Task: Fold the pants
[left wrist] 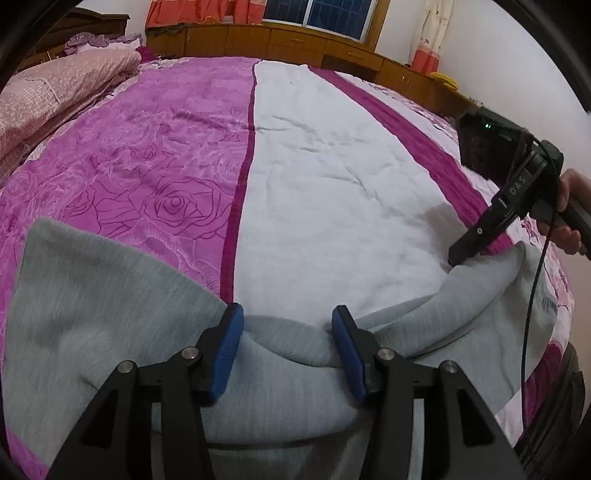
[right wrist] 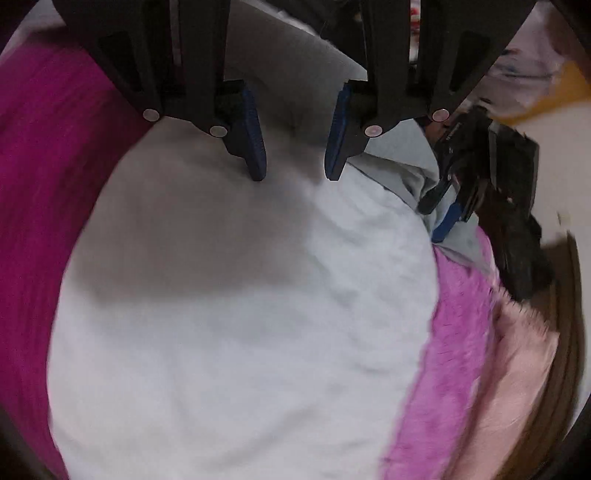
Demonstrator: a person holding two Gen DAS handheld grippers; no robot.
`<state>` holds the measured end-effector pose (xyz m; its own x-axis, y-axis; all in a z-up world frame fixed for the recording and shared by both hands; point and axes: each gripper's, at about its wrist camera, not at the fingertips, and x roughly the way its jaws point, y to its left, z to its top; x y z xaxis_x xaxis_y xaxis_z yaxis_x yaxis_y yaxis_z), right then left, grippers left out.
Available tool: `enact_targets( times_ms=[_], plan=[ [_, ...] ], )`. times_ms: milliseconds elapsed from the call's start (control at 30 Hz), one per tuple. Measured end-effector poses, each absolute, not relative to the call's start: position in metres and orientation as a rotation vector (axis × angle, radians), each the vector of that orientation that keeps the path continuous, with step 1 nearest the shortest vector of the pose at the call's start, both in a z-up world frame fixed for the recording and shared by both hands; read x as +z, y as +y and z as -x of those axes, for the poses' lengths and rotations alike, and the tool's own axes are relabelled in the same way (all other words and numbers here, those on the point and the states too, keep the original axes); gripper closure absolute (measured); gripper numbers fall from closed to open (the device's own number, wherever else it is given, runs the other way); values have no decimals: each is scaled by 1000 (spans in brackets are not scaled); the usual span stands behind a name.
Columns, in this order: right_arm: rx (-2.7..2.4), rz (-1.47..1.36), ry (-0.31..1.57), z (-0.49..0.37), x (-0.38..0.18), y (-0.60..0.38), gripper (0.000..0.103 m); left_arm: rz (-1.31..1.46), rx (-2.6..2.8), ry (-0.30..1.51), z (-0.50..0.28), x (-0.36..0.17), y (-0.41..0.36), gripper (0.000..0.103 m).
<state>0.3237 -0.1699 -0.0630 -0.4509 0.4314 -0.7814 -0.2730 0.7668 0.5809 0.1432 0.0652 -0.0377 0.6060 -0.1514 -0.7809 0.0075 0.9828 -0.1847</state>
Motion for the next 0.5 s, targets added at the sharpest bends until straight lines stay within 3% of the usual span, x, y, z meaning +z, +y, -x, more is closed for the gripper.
enact_targets(
  times_ms=[233,300,500],
  plan=[
    [828,-110,1879,-302,-62,-163,78,177,-93,910,-139,-34,66,51],
    [814,-97,1822,-302,-61,-159,100,170,-88,901,-136,-32,65,51],
    [822,-1,1546,-292,-21,-159,103,188,-84,871,-133,-28,67,50]
  ],
)
